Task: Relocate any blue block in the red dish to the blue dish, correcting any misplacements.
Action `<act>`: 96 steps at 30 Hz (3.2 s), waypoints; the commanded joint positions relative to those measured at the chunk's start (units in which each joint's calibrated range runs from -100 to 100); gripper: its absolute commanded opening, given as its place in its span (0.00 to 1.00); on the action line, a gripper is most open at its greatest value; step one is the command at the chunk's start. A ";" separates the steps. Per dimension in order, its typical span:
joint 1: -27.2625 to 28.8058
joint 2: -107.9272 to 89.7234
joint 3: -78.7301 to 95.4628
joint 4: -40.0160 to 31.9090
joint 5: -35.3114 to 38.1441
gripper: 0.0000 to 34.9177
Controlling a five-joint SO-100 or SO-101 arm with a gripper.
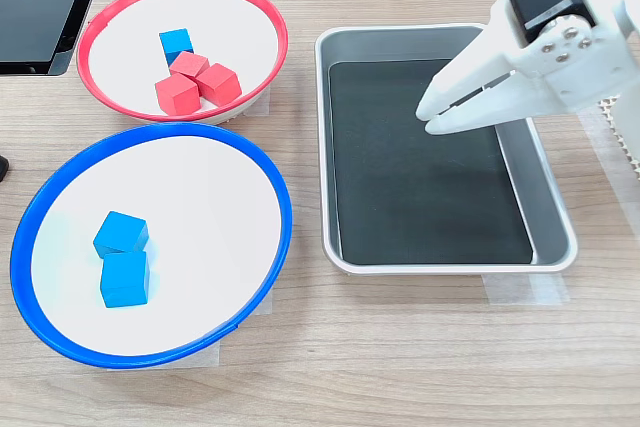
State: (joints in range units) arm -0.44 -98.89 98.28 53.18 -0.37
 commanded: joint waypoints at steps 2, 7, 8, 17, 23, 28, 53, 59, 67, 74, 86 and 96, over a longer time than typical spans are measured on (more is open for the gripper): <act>0.40 -0.08 -0.10 0.18 -0.24 0.01; 0.40 -0.08 -0.10 0.18 -0.24 0.01; 0.40 -0.08 -0.10 0.18 -0.24 0.01; 0.40 -0.08 -0.10 0.18 -0.24 0.01; 0.40 -0.08 -0.10 0.18 -0.24 0.01; 0.40 -0.08 -0.10 0.18 -0.24 0.01; 0.40 -0.08 -0.10 0.18 -0.24 0.01; 0.40 -0.08 -0.10 0.18 -0.24 0.01; 0.40 -0.08 -0.10 0.18 -0.24 0.01; 0.40 -0.08 -0.10 0.18 -0.24 0.01; 0.40 -0.08 -0.10 0.18 -0.24 0.01; 0.40 1.28 -0.37 -2.54 0.73 0.01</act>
State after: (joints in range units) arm -0.44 -98.72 98.64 52.94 -0.37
